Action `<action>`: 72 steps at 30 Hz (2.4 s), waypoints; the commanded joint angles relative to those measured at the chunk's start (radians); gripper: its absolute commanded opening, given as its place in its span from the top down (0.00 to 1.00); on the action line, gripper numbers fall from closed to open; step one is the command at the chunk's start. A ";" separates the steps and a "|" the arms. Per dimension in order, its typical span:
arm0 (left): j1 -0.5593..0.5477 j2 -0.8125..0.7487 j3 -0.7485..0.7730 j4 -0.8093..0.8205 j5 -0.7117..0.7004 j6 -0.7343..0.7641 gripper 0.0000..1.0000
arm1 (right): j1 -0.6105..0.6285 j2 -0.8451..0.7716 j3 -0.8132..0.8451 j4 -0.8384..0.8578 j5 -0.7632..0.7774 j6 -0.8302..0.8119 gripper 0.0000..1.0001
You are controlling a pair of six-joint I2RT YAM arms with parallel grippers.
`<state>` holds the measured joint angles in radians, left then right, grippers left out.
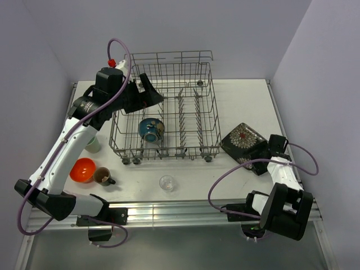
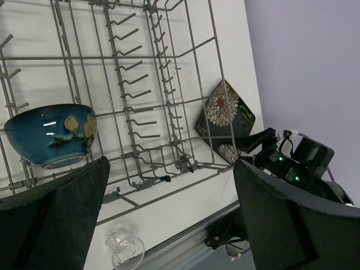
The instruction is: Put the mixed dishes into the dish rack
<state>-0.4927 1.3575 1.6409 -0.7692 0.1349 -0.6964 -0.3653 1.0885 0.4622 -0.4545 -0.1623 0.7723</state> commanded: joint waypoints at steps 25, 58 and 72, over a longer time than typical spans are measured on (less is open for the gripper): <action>-0.004 0.121 0.180 -0.004 0.178 -0.028 0.01 | -0.072 -0.068 -0.065 0.183 -0.112 0.038 1.00; -0.004 0.287 0.310 0.008 0.479 -0.121 0.01 | -0.073 -0.148 0.207 0.145 -0.286 0.096 1.00; -0.004 0.354 0.338 0.024 0.528 -0.164 0.01 | -0.078 -0.070 0.429 0.149 -0.256 0.101 1.00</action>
<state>-0.4927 1.7004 1.9316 -0.7731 0.6323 -0.8375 -0.4351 1.0294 0.7860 -0.4484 -0.3824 0.8700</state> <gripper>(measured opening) 0.992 0.050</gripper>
